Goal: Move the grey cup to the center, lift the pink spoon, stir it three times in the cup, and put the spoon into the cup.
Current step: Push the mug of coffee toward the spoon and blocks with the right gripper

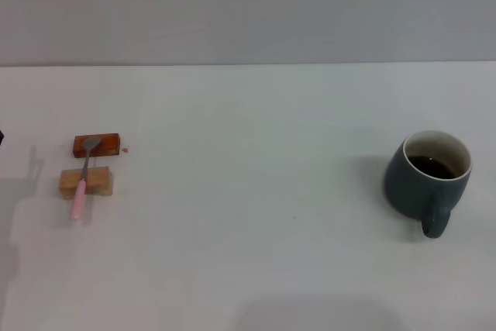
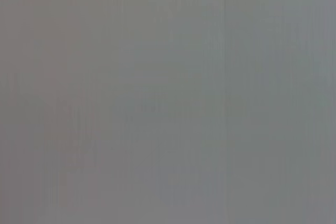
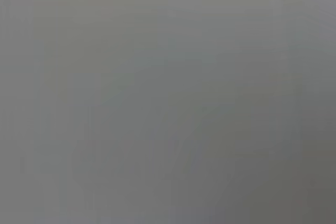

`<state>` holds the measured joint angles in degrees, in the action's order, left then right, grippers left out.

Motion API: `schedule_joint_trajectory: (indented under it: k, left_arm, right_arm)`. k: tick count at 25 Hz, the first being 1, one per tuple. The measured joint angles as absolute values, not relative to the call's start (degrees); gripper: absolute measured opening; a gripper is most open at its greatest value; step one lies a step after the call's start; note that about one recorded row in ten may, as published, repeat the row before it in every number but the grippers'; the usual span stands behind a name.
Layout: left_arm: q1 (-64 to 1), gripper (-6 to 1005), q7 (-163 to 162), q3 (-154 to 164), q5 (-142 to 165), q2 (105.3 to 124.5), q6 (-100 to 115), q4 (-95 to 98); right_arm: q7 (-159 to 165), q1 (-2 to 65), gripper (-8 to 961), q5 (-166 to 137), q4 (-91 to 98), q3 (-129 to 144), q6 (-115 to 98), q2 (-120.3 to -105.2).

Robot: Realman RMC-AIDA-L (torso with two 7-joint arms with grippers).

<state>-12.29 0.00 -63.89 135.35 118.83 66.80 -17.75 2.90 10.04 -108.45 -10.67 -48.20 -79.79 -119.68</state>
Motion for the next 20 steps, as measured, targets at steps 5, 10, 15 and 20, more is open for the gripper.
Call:
schedule_joint_trajectory:
  k: [5, 10, 15, 20]
  left_arm:
    - [-12.3, 806, 0.0, -63.9, 135.4, 118.83, 66.8, -17.8]
    - [-12.3, 803, 0.0, -63.9, 135.4, 118.84, 66.8, -17.8]
    - [-12.3, 799, 0.0, -63.7, 135.4, 118.91, 66.8, -17.7]
    - [-12.5, 796, 0.0, -63.3, 135.3, 118.91, 66.8, -17.8]
  right_arm:
    - [2.9, 11.1, 0, -108.9, -10.5, -47.6, -78.2, -119.58]
    - [2.9, 12.5, -1, -108.8, -10.6, -47.6, -76.0, -119.53]
    - [2.9, 15.6, -1, -108.7, -10.4, -47.6, -69.4, -119.38]
    - [2.9, 18.9, 0, -109.8, -10.4, -46.9, -63.0, -119.33]
